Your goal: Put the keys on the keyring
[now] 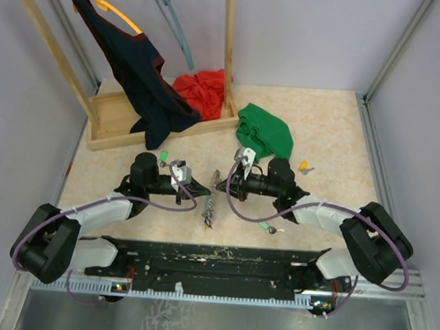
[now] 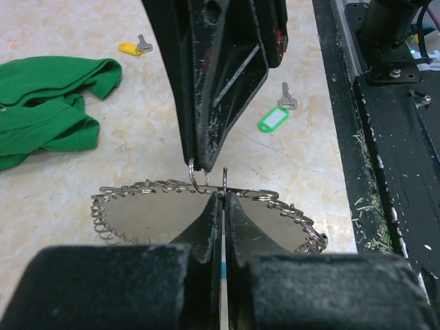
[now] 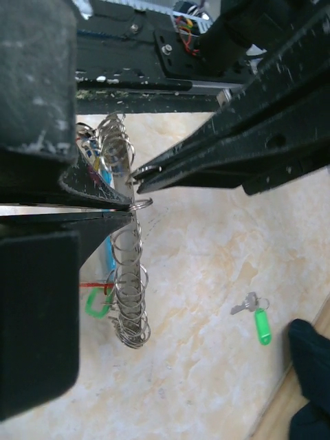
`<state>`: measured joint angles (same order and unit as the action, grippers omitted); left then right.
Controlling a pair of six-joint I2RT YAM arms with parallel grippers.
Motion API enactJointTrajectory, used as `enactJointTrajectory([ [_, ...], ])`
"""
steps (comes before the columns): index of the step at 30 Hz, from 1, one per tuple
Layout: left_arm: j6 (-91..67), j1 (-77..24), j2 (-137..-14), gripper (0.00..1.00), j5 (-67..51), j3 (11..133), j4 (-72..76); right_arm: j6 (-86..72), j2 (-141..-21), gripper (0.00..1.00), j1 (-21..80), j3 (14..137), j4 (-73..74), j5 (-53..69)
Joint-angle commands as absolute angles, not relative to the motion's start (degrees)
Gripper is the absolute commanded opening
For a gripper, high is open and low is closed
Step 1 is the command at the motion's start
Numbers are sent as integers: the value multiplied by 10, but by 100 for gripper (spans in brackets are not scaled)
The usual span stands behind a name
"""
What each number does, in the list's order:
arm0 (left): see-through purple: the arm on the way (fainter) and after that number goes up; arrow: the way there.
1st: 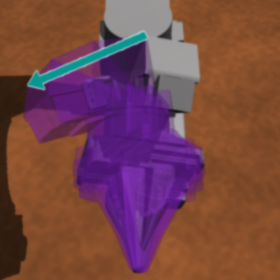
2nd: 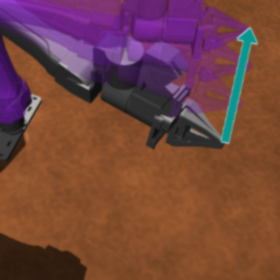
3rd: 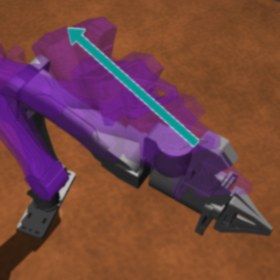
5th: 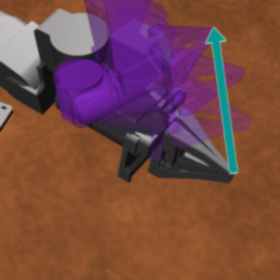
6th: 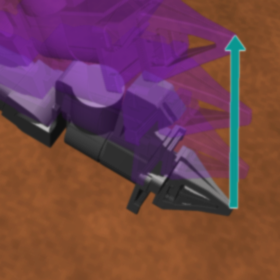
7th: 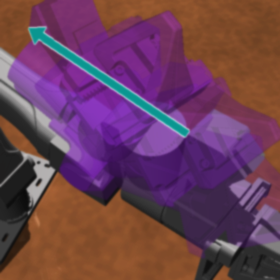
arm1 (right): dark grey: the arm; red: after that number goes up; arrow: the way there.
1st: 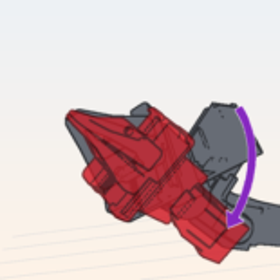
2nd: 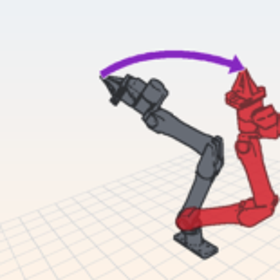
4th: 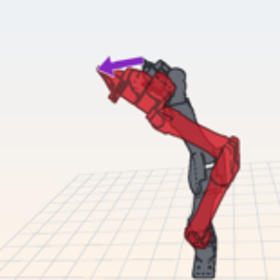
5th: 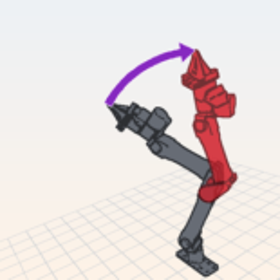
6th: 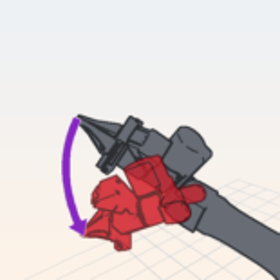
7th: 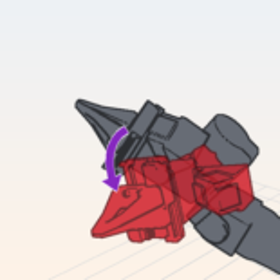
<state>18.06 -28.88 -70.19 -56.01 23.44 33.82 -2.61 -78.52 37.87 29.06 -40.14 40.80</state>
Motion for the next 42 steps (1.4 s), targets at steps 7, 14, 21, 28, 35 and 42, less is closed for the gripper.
enactJointTrajectory([
  [7,196,-291,-674,0,-563,244,343,-129,-732,34,353,360,-173,234],
  [14,191,-292,-680,0,-553,250,340,-99,-638,73,353,342,-73,141],
  [21,184,-293,-681,0,-517,262,327,-129,-561,84,353,334,25,49],
  [28,176,-293,-667,0,-479,255,340,-184,-569,94,353,370,151,31],
  [35,176,-293,-641,0,-451,231,376,-247,-555,95,354,368,227,-16],
  [42,177,-293,-651,0,-455,242,359,-305,-579,82,354,381,311,-12],
])
